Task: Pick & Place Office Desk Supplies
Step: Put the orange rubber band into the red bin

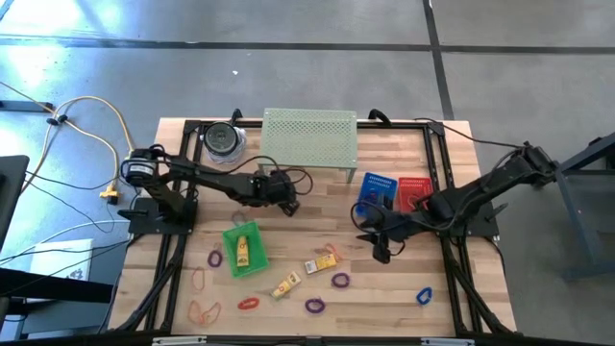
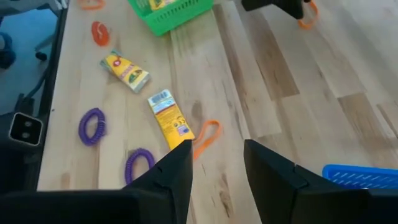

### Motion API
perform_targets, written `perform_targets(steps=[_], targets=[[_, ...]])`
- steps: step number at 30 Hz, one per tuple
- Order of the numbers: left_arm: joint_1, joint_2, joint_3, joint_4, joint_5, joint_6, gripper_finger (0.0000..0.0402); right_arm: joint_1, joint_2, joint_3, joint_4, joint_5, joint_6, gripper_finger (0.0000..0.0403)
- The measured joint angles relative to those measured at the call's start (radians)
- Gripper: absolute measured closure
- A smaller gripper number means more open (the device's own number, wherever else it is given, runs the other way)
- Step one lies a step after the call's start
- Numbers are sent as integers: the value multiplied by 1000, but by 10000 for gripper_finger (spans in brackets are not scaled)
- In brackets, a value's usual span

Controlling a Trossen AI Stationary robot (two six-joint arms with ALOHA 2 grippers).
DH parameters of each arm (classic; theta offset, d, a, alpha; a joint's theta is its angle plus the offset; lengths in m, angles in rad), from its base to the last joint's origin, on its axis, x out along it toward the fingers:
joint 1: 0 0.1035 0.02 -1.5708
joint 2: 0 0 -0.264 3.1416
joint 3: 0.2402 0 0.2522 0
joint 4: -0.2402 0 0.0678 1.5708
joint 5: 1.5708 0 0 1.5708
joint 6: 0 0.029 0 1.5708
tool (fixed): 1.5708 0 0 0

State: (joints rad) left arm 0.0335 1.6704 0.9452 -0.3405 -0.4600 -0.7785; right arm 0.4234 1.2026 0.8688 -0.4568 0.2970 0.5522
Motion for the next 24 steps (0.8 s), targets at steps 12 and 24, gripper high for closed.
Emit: perform_targets(steps=[12, 24], targets=[[11, 46, 0, 12, -6, 31, 222, 23, 0, 0, 8, 18, 1, 270], [30, 46, 0, 4, 39, -14, 222, 23, 0, 0, 21, 15, 1, 270]])
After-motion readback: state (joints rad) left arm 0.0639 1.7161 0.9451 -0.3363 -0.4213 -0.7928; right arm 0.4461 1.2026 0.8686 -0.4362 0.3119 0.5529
